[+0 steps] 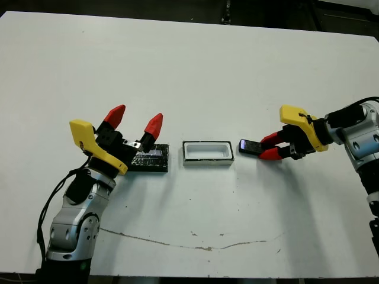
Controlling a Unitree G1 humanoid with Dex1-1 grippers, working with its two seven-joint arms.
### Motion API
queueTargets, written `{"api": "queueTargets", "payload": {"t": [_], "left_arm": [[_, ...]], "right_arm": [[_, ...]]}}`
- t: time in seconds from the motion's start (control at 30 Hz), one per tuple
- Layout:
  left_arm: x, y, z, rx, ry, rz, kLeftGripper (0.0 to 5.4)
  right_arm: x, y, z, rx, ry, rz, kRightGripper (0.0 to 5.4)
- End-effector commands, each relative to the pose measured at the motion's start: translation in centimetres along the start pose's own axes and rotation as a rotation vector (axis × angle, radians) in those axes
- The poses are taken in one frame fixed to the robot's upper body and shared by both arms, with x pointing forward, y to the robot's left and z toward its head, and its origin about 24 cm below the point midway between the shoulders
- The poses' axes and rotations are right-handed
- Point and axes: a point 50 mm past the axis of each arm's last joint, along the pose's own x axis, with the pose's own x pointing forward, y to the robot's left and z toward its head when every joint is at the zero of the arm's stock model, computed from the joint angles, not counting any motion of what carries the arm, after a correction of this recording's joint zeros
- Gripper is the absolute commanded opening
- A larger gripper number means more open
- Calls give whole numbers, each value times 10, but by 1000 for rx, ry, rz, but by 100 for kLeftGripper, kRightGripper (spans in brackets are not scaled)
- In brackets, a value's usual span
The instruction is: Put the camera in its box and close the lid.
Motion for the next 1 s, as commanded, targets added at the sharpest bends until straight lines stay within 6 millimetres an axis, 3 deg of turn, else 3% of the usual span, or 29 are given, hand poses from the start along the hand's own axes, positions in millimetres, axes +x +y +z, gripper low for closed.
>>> {"api": "queueTargets", "payload": {"t": [0.03, 0.5, 0.7, 1.0], "left_arm": [[-3, 2, -2, 1, 15, 14, 540], [-4, 2, -3, -4, 18, 18, 540], [-4, 3, -3, 3, 18, 18, 540], [-3, 1, -3, -2, 17, 20, 540]], "right_arm": [[-8, 1, -6, 47, 45, 6, 166], [-37, -9, 11, -12, -254, -91, 166], [-33, -13, 24, -7, -375, -60, 166], [-13, -12, 55, -72, -406, -11, 166]]}}
